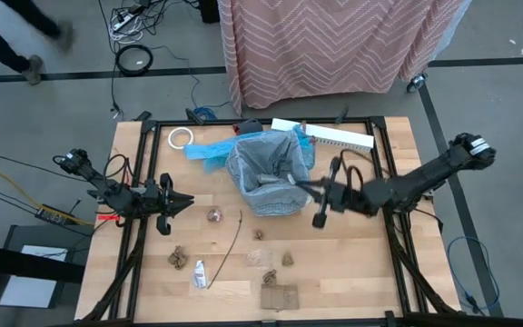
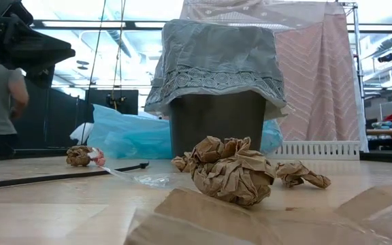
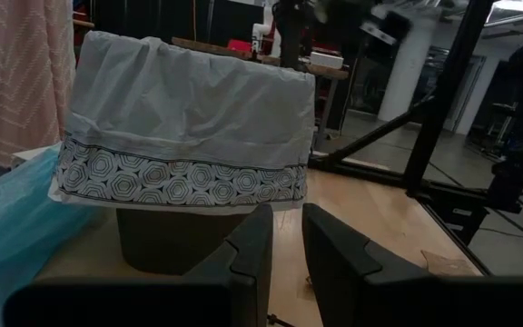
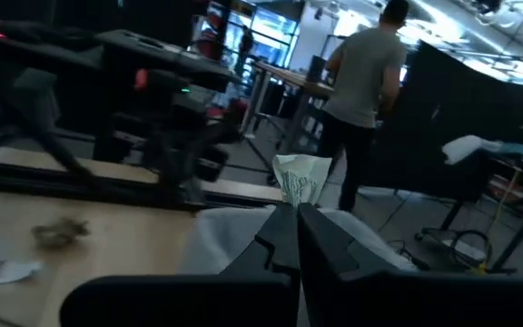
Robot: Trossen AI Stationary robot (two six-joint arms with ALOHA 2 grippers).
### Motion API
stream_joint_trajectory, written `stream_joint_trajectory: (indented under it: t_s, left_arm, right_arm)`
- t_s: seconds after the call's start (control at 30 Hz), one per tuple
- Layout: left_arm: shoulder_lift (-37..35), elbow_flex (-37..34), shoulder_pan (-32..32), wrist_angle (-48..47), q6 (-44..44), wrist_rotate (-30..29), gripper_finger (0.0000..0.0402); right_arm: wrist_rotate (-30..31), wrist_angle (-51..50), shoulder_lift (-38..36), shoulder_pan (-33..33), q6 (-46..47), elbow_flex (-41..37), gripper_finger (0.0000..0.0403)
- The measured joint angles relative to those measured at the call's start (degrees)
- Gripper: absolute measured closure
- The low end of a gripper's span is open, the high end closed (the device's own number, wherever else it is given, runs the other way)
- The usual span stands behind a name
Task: Place trash/remove bag and relplace
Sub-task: Put the white paper inside the black trash bin
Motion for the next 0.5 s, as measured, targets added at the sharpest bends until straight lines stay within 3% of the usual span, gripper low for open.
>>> stream_joint_trajectory:
  t_s: [0.23, 0.5]
  left_arm:
    - [0.00, -0.02, 0.00, 0.01, -0.01, -0.01, 0.0329]
    - [0.00, 0.00, -0.01, 0.02, 0.01, 0.00, 0.0329]
  right_arm:
    - [-8.27, -6.76, -0.77, -10.39, 5.86, 0.00, 0.0403]
    - [-9.56, -10.83, 2.22, -15.73, 8.57, -0.04, 0.0387]
